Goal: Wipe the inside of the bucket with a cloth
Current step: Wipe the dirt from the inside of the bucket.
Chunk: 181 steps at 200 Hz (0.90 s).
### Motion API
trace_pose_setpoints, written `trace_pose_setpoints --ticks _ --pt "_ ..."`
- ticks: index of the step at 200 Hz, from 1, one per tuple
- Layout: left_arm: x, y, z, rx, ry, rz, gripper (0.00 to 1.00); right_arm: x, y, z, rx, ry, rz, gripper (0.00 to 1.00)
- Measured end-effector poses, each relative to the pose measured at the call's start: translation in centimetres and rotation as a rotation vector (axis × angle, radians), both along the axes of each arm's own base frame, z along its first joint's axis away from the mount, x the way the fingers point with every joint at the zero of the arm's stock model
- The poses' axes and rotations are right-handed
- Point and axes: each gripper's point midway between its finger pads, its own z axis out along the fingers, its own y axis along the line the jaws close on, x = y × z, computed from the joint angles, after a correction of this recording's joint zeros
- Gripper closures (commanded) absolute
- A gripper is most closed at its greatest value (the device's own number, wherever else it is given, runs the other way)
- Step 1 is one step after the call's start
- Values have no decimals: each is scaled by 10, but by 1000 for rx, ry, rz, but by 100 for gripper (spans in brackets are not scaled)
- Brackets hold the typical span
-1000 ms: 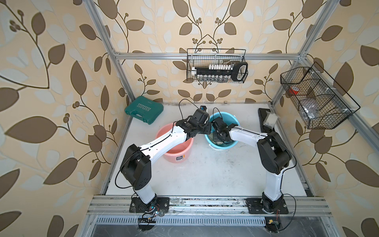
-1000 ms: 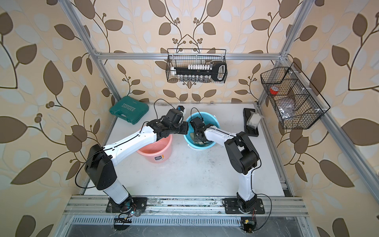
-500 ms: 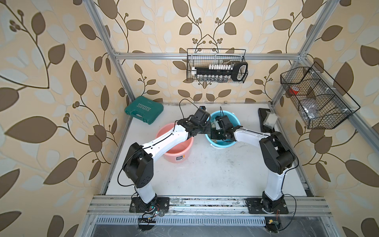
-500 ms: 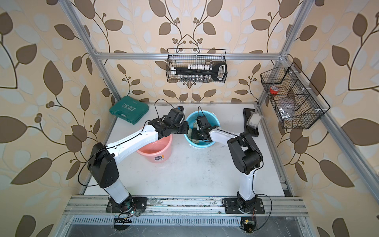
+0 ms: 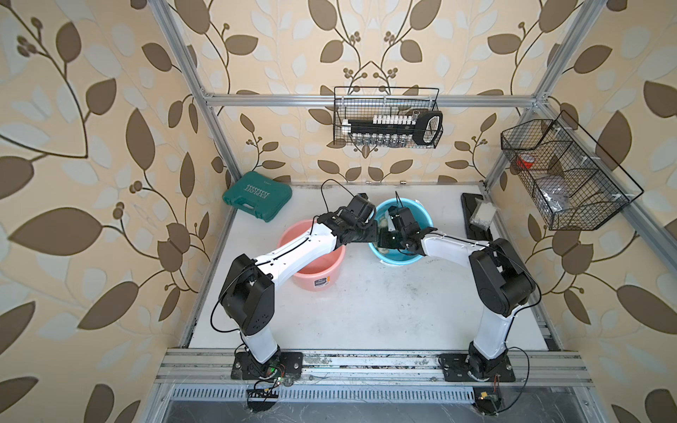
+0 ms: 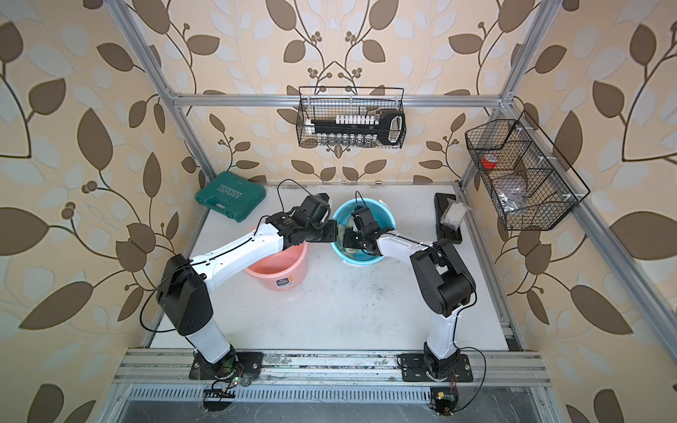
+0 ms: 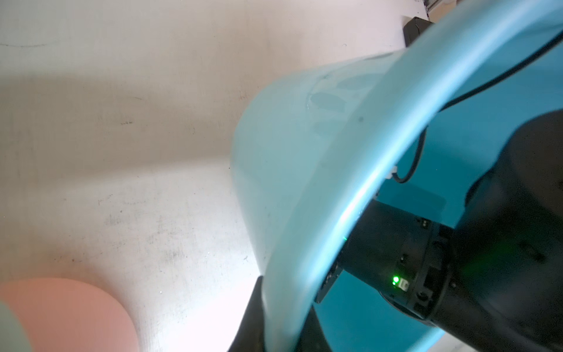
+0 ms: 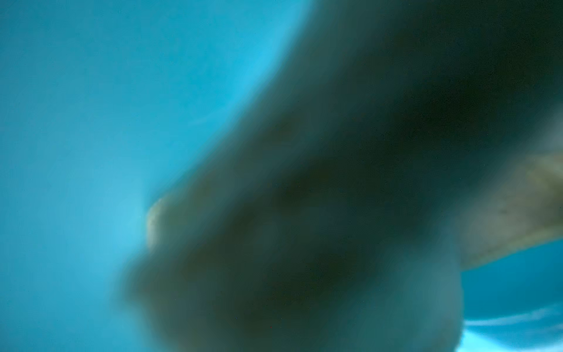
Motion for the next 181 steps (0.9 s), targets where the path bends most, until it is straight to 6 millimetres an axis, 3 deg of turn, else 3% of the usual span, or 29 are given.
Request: trace_pose_setpoints --ticks 65,123,181 --pt "-12 -1 -6 3 98 -2 100 -8 -18 17 -268 -150 -120 100" --pt "-18 3 -1 15 142 17 100 -1 -52 26 -419 -226 -262 100" --pt "-14 4 2 -2 139 43 100 5 -77 28 -646 -171 -316 100"
